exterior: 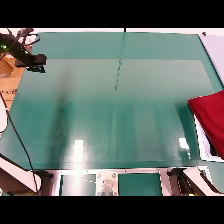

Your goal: Fold the shirts.

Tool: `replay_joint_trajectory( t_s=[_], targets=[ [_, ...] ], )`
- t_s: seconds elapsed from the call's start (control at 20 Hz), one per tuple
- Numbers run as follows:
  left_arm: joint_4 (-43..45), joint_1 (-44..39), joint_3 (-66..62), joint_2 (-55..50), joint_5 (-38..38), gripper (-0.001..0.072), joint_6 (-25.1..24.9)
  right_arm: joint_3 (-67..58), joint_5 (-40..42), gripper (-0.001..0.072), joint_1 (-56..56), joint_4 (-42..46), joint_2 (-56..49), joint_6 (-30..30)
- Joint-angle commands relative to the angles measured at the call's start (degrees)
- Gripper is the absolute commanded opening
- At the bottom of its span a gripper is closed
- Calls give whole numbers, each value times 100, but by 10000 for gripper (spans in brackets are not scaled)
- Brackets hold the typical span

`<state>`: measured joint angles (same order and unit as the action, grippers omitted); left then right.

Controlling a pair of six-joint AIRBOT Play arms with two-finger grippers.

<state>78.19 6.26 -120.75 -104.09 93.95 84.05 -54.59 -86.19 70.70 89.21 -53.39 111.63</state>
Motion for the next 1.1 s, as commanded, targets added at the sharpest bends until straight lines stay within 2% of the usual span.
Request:
replay_joint_trajectory(
  t_s=[0.0,0.05,0.1,0.15,0.2,0.25,0.45,0.6,0.8,0.95,1.05],
  targets=[
    [-188,4,-2,7,2,23,-39,-551,-680,613,-17,-138,-142,-107],
    [-286,4,-2,13,17,22,-46,-922,-802,608,-87,-516,-251,-107],
    [-433,2,-2,39,81,22,-50,-1322,-841,521,-240,-973,-369,-109],
    [-564,-4,-2,96,116,23,-55,-1646,-828,234,-466,-1346,-452,-111],
    [-584,-26,-2,205,94,22,-55,-1923,-758,71,-782,-1552,-527,-111],
    [-584,-52,0,317,37,22,-48,-2079,-669,28,-1163,-1596,-575,-116],
    [-640,-343,1226,1156,-214,22,-4,-1751,87,13,-3003,-1550,-590,-391],
    [-643,-802,2953,2142,-737,22,55,-1130,629,13,-4553,-1482,-555,-885],
    [-647,-1423,5123,3447,-1425,22,199,-149,1495,13,-6461,-1360,-608,-929],
    [-647,-1541,5796,3871,-1637,23,293,11,1902,14,-7287,-1360,-859,-929],
    [-638,-1541,5836,3910,-1515,23,291,11,1910,14,-7597,-1414,-890,-925]
  ],
)
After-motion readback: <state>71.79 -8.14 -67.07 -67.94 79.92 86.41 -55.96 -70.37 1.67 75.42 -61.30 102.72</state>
